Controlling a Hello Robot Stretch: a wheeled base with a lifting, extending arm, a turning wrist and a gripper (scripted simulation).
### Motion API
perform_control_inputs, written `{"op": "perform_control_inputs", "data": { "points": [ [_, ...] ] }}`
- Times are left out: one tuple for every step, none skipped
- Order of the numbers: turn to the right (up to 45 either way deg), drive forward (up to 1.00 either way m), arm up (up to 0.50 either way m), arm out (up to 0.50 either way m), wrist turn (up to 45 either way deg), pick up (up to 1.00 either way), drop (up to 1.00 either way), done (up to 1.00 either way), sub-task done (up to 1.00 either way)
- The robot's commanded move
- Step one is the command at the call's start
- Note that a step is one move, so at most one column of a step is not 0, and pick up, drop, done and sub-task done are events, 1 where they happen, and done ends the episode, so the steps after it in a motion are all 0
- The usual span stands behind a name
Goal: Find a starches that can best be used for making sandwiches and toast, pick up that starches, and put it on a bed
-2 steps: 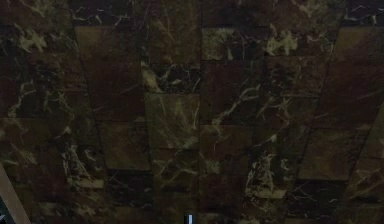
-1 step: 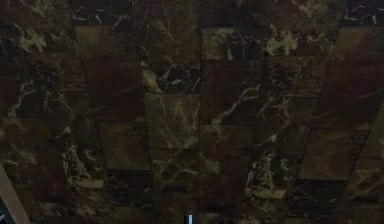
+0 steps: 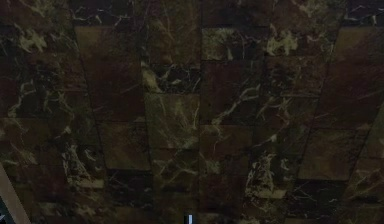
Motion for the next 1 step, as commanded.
{"op": "perform_control_inputs", "data": {
  "points": [
    [0.0,0.00,0.00,0.00,39.0,0.00,0.00,0.00,0.00]
  ]
}}
